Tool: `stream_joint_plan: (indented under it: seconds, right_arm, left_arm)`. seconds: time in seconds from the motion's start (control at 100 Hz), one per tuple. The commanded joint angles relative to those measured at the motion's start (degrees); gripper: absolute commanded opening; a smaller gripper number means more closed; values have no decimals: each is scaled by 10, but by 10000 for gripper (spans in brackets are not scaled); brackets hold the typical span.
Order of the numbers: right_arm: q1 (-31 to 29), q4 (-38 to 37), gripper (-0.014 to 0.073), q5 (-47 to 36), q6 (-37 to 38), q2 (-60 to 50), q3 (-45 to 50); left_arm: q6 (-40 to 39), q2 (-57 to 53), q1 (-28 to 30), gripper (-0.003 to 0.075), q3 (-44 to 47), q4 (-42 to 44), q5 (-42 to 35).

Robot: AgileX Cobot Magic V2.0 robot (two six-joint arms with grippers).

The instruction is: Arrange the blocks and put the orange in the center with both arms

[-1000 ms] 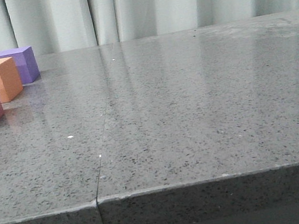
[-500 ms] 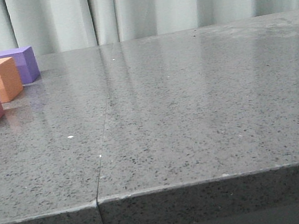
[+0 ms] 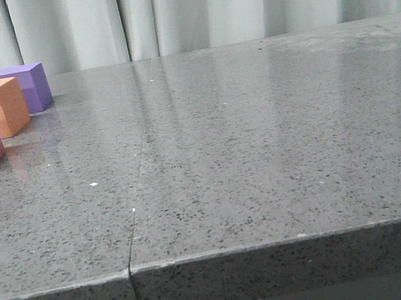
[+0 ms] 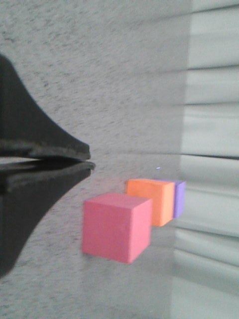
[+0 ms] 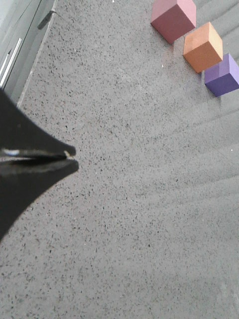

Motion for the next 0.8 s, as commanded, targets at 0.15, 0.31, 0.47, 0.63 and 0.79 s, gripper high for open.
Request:
stream_joint_plan:
  seconds: [0.15, 0.31, 0.47, 0.63, 0.79]
  right_arm:
    - [-1, -7, -69, -44, -6, 4, -14]
    - [-1, -7, -69, -45, -6, 4, -14]
    - [-1, -7, -69, -45, -6, 4, -14]
    - [-1, -7, -69, -45, -6, 4, -14]
    - [-1, -7, -69, -45, -6, 4, -14]
  left_arm:
    - [43, -17, 4, -20, 24, -19, -23]
    - [43, -17, 2, -20, 24, -21, -23]
    - [43, -17, 0, -20, 24, -21, -23]
    - [43, -17, 0, -20, 24, -21, -23]
    - [43, -17, 0, -20, 24, -21, -23]
